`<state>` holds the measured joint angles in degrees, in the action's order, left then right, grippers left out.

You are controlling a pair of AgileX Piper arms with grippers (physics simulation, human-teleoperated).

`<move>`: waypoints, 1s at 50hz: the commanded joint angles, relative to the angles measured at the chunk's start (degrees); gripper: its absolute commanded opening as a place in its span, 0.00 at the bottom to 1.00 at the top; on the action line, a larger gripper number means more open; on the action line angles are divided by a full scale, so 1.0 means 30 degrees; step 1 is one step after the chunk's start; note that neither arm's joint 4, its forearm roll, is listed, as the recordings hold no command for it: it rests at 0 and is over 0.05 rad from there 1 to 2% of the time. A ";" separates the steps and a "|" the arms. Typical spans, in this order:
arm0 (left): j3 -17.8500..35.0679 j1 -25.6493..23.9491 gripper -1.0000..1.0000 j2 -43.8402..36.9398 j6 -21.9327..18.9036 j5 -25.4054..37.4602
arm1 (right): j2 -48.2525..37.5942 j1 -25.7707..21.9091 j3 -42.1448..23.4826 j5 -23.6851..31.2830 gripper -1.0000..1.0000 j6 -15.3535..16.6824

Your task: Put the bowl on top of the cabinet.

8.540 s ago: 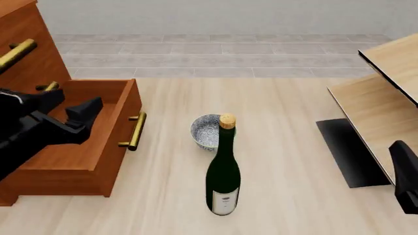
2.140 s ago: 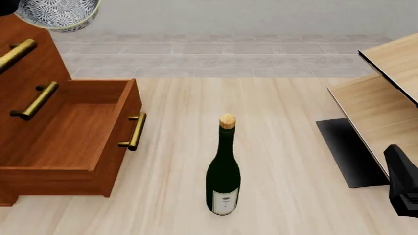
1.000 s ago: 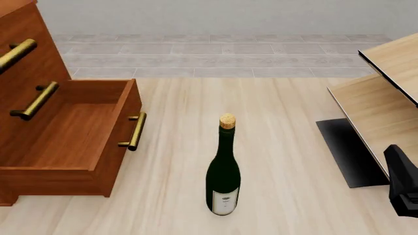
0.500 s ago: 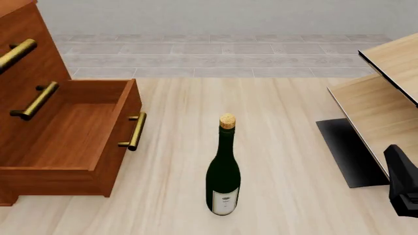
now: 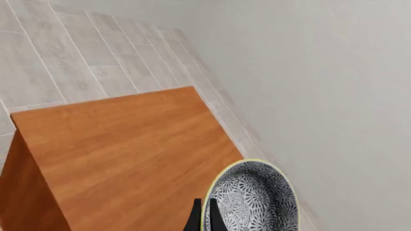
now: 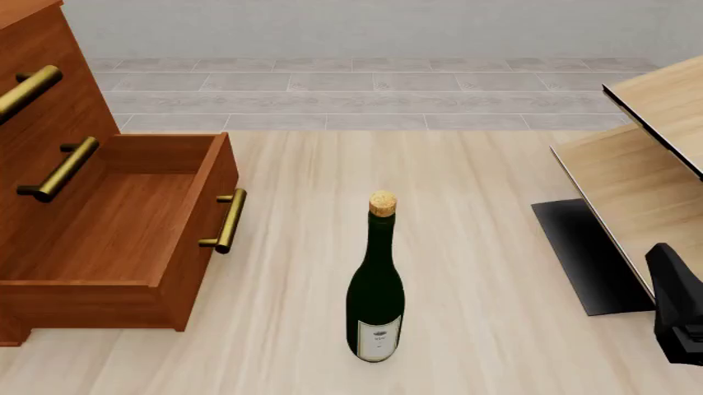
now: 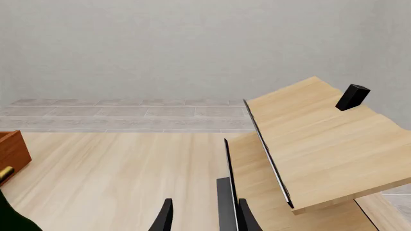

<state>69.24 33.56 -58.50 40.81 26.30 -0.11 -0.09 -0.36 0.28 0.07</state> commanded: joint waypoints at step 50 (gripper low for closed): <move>-0.0812 0.1866 0.00 -0.2407 -0.0794 -0.1475 | 0.0000 0.0002 0.0000 0.0001 1.00 -0.0002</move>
<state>66.99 38.57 -65.03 39.42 22.91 -0.11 -0.09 -0.36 0.28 0.07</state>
